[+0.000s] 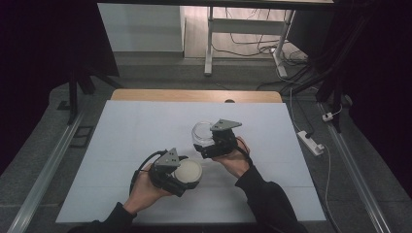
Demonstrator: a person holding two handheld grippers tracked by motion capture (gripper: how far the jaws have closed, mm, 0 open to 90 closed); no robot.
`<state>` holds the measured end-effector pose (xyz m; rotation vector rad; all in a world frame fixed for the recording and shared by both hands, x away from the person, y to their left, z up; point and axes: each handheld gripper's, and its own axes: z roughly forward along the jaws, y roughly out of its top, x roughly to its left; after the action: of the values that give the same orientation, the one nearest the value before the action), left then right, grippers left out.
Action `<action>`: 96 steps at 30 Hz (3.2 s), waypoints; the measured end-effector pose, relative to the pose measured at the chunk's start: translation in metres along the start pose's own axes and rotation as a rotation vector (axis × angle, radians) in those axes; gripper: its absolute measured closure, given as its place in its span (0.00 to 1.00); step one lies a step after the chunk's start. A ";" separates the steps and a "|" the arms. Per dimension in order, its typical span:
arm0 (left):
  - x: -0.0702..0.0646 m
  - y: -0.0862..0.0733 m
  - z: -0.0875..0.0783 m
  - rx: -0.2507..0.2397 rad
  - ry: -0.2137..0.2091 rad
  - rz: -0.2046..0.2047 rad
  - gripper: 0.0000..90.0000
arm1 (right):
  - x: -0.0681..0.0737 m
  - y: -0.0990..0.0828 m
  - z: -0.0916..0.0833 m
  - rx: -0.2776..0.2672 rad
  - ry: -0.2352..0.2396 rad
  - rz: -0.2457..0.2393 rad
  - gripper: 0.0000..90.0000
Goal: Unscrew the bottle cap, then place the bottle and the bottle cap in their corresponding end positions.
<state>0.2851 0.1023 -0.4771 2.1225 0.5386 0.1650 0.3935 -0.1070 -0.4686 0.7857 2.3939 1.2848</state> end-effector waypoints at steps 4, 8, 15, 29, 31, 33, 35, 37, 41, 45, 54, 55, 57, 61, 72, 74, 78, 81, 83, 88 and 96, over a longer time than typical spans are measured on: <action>-0.002 -0.001 0.007 0.006 -0.003 0.010 0.09 | -0.002 0.003 0.005 0.001 -0.002 0.000 0.07; -0.003 -0.002 0.013 0.011 -0.007 0.017 0.09 | -0.004 0.005 0.009 0.002 -0.005 -0.002 0.07; -0.003 -0.004 0.019 0.009 -0.016 0.022 0.09 | -0.007 0.008 0.016 0.002 -0.008 0.000 0.07; -0.003 -0.009 0.038 0.026 -0.026 0.037 0.09 | -0.014 0.010 0.030 0.009 -0.013 0.005 0.07; -0.002 -0.010 0.041 0.029 -0.022 0.038 0.09 | -0.016 0.011 0.032 0.009 -0.015 0.010 0.07; -0.002 -0.011 0.043 0.031 -0.016 0.038 0.09 | -0.017 0.011 0.034 0.010 -0.018 0.010 0.07; -0.001 -0.012 0.044 0.035 -0.014 0.039 0.09 | -0.019 0.011 0.037 0.011 -0.020 0.013 0.07; 0.000 -0.013 0.046 0.041 -0.010 0.041 0.09 | -0.021 0.011 0.040 0.014 -0.022 0.013 0.07; 0.002 -0.016 0.051 0.062 0.000 0.048 0.09 | -0.023 0.010 0.046 0.017 -0.026 0.016 0.07; 0.003 -0.019 0.056 0.089 0.009 0.059 0.09 | -0.026 0.008 0.051 0.023 -0.033 0.012 0.07; 0.008 -0.022 0.066 0.140 0.009 0.059 0.09 | -0.029 0.005 0.061 0.034 -0.042 0.005 0.07; 0.008 -0.022 0.066 0.140 0.009 0.059 0.09 | -0.029 0.005 0.063 0.035 -0.045 0.006 0.07; 0.009 -0.023 0.067 0.149 0.006 0.062 0.09 | -0.030 0.004 0.065 0.037 -0.048 0.007 0.07; 0.009 -0.024 0.072 0.178 0.011 0.067 0.09 | -0.033 0.002 0.069 0.040 -0.059 0.013 0.07; 0.012 -0.024 0.078 0.216 0.012 0.062 0.08 | -0.037 -0.001 0.074 0.031 -0.065 0.024 0.07; 0.012 -0.024 0.079 0.224 0.010 0.061 0.08 | -0.037 -0.002 0.074 0.028 -0.063 0.027 0.07; 0.012 -0.023 0.079 0.231 0.006 0.065 0.08 | -0.038 -0.002 0.074 0.029 -0.060 0.029 0.07; 0.013 -0.023 0.079 0.235 0.002 0.068 0.07 | -0.038 -0.002 0.074 0.033 -0.056 0.024 0.07; 0.013 -0.023 0.079 0.236 -0.004 0.070 0.06 | -0.038 -0.002 0.073 0.036 -0.055 0.022 0.07; 0.013 -0.023 0.079 0.237 -0.009 0.067 0.03 | -0.038 -0.002 0.074 0.042 -0.053 0.030 0.06; 0.016 -0.024 0.075 0.203 -0.019 0.036 0.00 | -0.039 -0.001 0.072 0.042 -0.037 0.055 0.04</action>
<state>0.3150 0.0645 -0.5408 2.3301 0.5247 0.1142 0.4613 -0.0828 -0.5087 0.8853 2.3931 1.2333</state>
